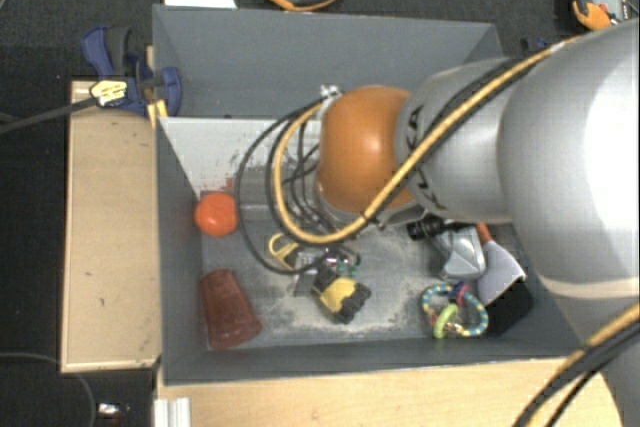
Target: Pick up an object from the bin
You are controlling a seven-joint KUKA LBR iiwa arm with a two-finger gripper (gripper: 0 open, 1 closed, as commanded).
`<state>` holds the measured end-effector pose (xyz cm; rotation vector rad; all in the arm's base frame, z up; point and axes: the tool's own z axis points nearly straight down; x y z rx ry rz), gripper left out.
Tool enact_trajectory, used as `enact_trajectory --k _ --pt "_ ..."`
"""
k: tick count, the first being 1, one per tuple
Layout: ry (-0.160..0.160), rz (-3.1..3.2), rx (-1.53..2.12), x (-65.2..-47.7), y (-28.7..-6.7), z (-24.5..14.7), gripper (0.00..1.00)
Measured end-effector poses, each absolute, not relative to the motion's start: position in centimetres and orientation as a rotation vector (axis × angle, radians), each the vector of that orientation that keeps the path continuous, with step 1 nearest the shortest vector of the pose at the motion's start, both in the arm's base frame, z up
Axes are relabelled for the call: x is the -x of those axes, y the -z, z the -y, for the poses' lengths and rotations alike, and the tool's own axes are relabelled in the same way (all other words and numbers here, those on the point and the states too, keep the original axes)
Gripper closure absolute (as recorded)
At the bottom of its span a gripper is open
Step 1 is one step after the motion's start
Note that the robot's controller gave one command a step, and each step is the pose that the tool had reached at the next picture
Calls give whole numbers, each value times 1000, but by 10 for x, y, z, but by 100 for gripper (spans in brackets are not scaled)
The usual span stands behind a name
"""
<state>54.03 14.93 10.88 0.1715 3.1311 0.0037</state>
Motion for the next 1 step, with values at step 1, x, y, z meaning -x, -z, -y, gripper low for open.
enact_trajectory --k 1 --pt "1 -3112 -468 -536 -76 -142 0"
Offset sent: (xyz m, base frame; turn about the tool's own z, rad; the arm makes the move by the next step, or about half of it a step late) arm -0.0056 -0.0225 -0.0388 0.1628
